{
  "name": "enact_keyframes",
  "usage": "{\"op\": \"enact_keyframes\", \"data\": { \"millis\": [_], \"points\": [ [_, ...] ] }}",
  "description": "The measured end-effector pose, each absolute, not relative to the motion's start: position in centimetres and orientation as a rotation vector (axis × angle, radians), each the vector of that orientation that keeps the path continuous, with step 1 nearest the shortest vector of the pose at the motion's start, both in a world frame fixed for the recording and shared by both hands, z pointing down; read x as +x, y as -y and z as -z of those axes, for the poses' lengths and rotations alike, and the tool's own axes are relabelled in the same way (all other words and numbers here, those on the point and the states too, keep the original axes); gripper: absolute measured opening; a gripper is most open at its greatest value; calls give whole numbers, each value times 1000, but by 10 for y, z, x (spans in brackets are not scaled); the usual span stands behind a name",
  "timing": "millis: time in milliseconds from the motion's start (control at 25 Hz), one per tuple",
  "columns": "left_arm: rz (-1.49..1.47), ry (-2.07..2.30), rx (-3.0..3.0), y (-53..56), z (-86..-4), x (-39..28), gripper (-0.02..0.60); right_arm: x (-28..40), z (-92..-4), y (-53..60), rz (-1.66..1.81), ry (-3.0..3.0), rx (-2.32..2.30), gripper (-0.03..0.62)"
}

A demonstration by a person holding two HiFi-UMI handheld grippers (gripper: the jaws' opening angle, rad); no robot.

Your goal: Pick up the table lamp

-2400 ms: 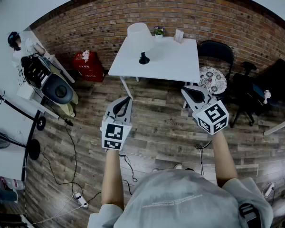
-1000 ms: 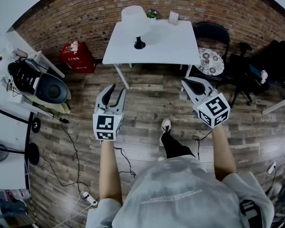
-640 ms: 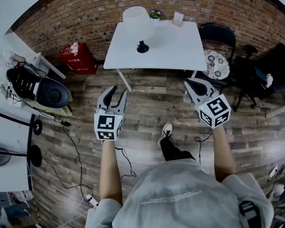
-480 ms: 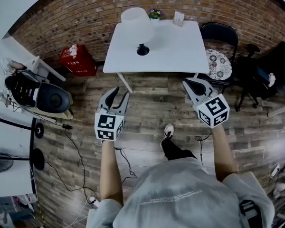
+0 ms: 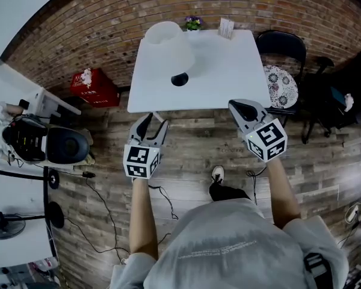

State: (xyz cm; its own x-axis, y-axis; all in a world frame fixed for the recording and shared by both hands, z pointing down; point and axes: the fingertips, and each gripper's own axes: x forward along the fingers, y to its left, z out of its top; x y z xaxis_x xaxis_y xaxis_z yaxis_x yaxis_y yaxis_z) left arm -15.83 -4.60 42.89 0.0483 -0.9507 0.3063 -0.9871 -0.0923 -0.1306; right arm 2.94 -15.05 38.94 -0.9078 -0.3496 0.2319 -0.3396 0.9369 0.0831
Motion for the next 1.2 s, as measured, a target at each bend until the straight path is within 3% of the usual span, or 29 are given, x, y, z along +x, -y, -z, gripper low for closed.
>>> {"op": "enact_keyframes", "data": {
  "millis": [1200],
  "points": [
    [-578,1639,2322,234,-577,-272,213,-62,-464,254,-112,2615,825,0]
  ]
}}
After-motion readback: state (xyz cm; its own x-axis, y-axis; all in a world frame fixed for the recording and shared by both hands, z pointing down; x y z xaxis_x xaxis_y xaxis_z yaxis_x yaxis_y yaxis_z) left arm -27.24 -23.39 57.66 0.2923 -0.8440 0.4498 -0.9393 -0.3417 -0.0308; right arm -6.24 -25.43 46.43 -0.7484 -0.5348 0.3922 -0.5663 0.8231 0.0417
